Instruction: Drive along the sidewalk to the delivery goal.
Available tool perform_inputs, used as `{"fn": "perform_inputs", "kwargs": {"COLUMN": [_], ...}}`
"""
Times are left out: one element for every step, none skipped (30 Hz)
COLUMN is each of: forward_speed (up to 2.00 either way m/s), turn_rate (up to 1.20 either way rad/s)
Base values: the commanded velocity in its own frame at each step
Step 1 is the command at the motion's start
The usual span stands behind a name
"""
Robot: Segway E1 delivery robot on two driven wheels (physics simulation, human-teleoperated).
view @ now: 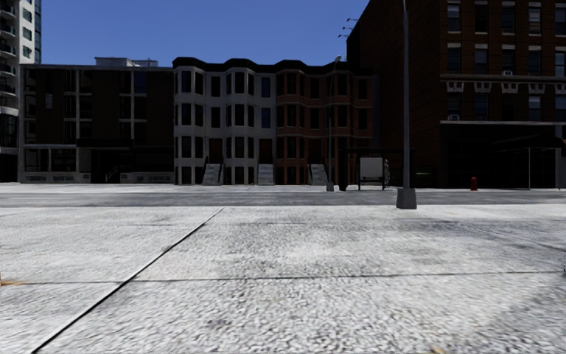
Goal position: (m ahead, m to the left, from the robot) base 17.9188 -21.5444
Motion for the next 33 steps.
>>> {"fn": "perform_inputs", "kwargs": {"forward_speed": [1.79,1.79,1.78,1.78,1.78,1.78,1.78,1.78,1.78,1.78,1.78,1.78,1.78,1.78,1.78,1.78,1.78,1.78,1.78,1.78,1.78,1.78,1.78,1.78,1.78,1.78,1.78,1.78,1.78,1.77,1.72,1.64,1.62], "turn_rate": [0.00,0.00,0.00,0.00,0.00,0.00,0.00,0.00,0.00,0.00,0.00,0.00,0.00,0.00,0.00,0.00,0.00,0.00,0.00,0.00,0.00,0.00,0.00,0.00,0.00,0.00,0.00,0.00,0.00,0.00,0.00,0.00,0.00]}}
